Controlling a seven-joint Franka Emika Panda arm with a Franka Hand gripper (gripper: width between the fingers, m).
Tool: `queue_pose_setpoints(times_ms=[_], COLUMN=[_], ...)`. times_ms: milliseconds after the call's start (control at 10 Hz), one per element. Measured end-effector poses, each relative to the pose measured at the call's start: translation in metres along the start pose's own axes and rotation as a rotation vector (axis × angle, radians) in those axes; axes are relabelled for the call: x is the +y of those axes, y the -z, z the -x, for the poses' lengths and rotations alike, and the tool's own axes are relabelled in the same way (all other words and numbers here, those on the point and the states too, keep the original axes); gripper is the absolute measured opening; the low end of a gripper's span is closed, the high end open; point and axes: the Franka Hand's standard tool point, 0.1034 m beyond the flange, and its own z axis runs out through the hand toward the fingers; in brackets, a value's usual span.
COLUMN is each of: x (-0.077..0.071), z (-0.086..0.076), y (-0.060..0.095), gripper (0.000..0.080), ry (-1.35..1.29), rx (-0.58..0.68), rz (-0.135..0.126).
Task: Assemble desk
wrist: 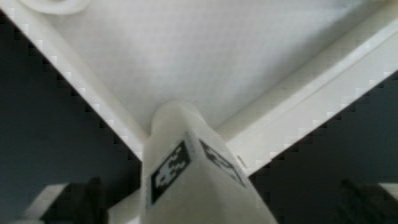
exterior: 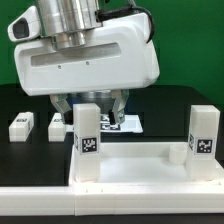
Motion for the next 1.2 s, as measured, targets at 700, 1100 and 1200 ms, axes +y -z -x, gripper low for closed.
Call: queue_pose_setpoints(times_ms=[700,1100,1200], x=[0.0005,0.0047,0.0047], z=[-0.0038,-0.0062,-0.0063], y=[-0.0014,-0.0008,-0.0005], gripper=[0.0523,0.0297,0.0297], ry=[0.566,0.323,0.205], rx=[-0.006,0.008,0.011], rz=[0.078,0.08,0.079])
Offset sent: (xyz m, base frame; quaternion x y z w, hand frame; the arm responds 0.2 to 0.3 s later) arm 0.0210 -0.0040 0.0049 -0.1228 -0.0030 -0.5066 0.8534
